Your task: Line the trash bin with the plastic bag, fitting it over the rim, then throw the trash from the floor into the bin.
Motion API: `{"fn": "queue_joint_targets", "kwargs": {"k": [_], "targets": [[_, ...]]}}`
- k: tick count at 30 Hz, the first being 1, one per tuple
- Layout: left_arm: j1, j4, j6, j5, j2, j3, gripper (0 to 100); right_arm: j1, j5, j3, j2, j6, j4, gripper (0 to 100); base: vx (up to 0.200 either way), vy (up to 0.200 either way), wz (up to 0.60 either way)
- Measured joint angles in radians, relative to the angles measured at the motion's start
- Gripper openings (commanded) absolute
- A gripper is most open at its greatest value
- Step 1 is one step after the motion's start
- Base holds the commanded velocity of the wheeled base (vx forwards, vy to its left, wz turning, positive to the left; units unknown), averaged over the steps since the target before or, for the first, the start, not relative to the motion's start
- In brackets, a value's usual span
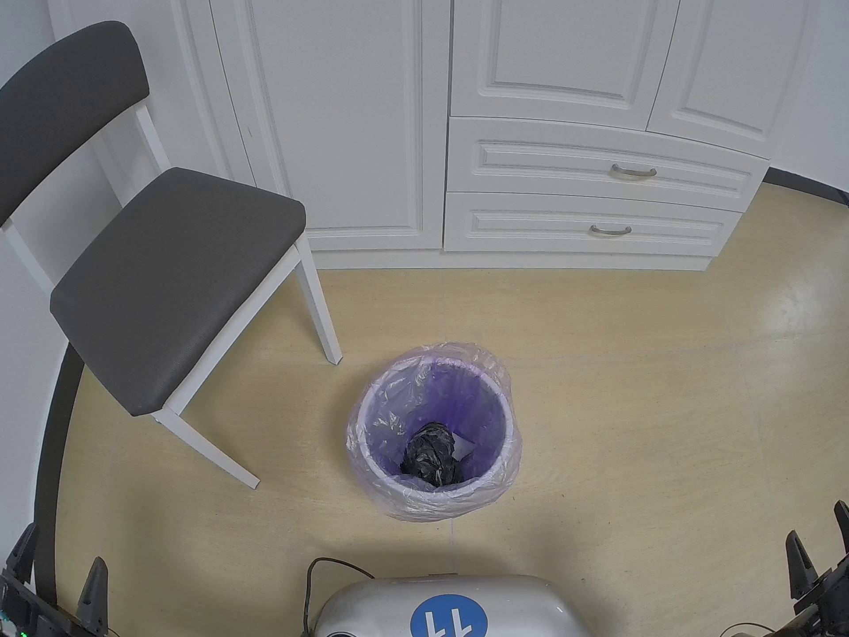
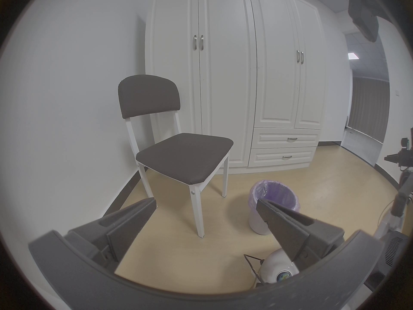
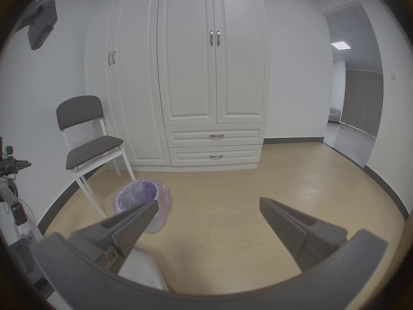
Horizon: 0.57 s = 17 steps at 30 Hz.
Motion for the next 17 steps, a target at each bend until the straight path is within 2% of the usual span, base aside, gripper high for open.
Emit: {"fn": "queue_joint_targets", "kwargs": {"k": [17], "targets": [[0.000, 0.000, -0.004, 0.000, 0.000, 0.000, 100, 0.001, 0.000, 0.000, 0.000, 0.006, -0.018, 100, 0.000, 0.000, 0.00]]}}
